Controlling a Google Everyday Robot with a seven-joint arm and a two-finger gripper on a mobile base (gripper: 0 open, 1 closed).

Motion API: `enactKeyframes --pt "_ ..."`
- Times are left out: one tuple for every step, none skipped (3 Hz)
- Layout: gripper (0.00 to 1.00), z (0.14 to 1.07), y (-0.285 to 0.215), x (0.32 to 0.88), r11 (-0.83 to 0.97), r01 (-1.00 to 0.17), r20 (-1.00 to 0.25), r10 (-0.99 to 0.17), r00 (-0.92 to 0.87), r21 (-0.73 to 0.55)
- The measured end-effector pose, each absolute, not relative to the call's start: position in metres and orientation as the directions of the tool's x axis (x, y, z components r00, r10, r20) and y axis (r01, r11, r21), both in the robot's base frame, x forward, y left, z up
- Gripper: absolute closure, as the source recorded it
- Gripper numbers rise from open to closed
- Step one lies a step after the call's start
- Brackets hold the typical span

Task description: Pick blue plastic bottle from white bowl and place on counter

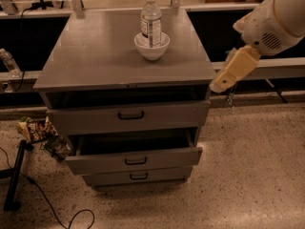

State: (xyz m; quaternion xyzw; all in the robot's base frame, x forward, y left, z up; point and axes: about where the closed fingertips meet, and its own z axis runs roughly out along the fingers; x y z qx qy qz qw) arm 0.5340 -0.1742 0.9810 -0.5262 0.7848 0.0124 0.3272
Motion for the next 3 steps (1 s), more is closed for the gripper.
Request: enactKeyframes --pt "0.0 0.97 -0.152 0.59 0.548 -0.797 -0.735 -0.645 -0.207 -0.256" --pt "0.0 0.97 -0.151 0.587 0.541 -0.801 -0.727 -0.654 -0.208 -0.257" --pt "0.0 0.968 -0.149 0.602 0.574 -0.777 -0.75 -0.626 -0.214 -0.257"
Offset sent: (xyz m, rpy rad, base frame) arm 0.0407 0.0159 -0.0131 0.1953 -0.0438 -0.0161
